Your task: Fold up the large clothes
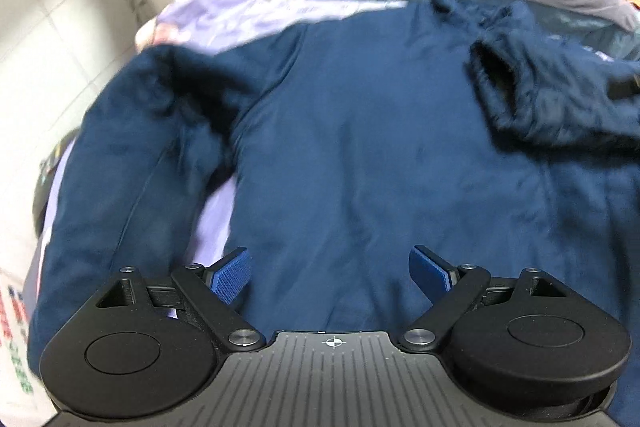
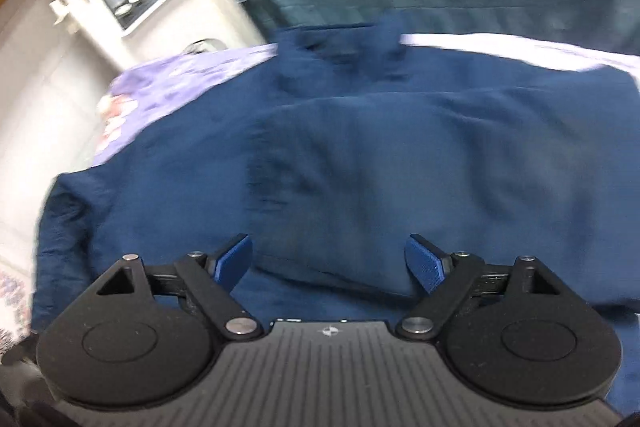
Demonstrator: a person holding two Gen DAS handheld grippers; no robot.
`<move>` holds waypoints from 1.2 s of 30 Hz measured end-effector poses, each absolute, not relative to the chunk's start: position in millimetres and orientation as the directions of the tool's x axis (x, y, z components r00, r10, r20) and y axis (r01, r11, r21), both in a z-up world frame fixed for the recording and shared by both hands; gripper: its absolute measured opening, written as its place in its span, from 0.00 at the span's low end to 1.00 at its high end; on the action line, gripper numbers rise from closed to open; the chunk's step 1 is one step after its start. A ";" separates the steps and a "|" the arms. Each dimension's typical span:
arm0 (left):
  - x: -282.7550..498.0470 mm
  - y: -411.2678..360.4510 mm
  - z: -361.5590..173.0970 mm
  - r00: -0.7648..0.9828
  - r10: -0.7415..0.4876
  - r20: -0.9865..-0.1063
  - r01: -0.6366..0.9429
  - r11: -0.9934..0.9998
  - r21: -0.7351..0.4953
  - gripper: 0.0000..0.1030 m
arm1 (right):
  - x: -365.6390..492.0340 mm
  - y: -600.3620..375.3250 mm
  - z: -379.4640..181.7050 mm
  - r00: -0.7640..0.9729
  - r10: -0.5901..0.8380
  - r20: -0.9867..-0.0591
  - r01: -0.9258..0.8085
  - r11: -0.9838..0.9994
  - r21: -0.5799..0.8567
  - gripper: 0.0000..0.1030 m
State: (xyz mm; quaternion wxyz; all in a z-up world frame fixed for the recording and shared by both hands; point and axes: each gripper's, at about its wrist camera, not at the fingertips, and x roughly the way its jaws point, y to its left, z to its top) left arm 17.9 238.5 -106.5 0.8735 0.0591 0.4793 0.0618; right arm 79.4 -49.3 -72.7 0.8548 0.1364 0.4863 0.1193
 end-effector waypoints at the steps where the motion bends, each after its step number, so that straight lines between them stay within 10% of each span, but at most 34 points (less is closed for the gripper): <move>1: 23.7 234.6 -102.8 0.547 0.153 -0.823 -0.042 0.987 0.156 1.00 | 76.2 -60.7 -73.6 0.511 0.308 -0.803 -0.046 0.942 0.332 0.84; 13: 138.4 102.1 -93.4 0.618 -0.138 -0.774 0.266 0.963 0.041 1.00 | 78.8 -118.1 -86.8 0.561 0.118 -0.819 0.048 0.983 0.175 0.88; 23: 199.8 103.8 -183.6 0.357 0.015 -0.934 0.065 0.997 0.041 1.00 | 125.1 -89.4 -146.0 0.369 -0.013 -0.929 -0.056 0.998 -0.036 1.00; 36: 203.4 98.7 -189.0 0.370 0.032 -0.929 0.050 0.997 0.055 1.00 | 139.8 -80.3 -168.5 0.410 -0.028 -0.911 -0.068 0.996 -0.062 1.00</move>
